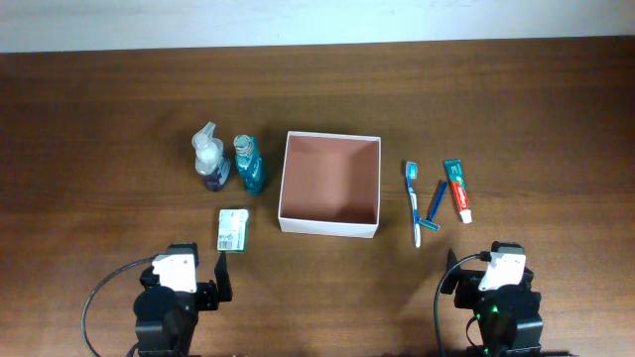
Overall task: Pack container
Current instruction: 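Reach the left gripper to the clear blue spray bottle and grasp it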
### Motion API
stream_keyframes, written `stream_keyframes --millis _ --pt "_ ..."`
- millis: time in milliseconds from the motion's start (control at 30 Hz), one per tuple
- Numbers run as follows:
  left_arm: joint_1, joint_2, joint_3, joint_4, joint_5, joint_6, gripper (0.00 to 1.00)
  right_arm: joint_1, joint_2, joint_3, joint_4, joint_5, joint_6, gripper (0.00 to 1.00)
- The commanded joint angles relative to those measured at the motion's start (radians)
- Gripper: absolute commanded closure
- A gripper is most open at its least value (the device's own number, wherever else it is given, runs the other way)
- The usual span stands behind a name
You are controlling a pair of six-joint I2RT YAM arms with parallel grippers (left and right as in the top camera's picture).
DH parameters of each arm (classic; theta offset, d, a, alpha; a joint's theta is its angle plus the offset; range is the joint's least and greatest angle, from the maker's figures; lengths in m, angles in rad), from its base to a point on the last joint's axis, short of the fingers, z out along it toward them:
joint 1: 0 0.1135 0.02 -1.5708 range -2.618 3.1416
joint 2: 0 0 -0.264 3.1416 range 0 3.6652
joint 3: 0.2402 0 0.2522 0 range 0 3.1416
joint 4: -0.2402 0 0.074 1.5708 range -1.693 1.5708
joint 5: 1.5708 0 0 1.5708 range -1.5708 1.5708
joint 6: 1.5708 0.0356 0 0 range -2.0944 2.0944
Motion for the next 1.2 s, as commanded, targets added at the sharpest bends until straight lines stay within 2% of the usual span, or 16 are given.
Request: stream_keyframes --millis 0,267,533,600,733,900,1033,1167 --pt "0.006 -0.01 -0.01 0.007 0.012 -0.007 0.0 -0.007 -0.008 -0.008 0.002 0.001 0.008 0.01" --pt "0.006 -0.01 -0.01 0.015 0.024 -0.007 0.0 -0.007 -0.008 -0.008 0.002 0.001 0.008 0.01" --pt "0.006 -0.01 -0.003 0.057 0.16 -0.008 0.0 -0.007 -0.008 -0.008 0.002 0.002 0.008 0.01" --pt "0.006 -0.009 0.028 0.044 0.198 -0.008 0.0 -0.007 -0.008 -0.008 0.002 0.002 0.008 0.01" --pt "0.006 0.033 0.113 0.02 0.178 -0.008 0.0 -0.007 -0.008 -0.008 0.002 0.002 0.008 0.01" --pt "0.006 0.221 0.359 -0.078 0.144 -0.04 0.0 -0.007 -0.008 -0.008 0.002 0.002 0.008 0.01" --pt "0.006 0.562 0.756 -0.303 0.055 -0.034 0.0 -0.007 -0.008 -0.008 0.002 0.002 0.008 0.01" --pt "0.006 0.875 1.104 -0.518 0.052 0.051 0.0 -0.007 -0.008 -0.008 0.002 0.002 0.008 0.01"
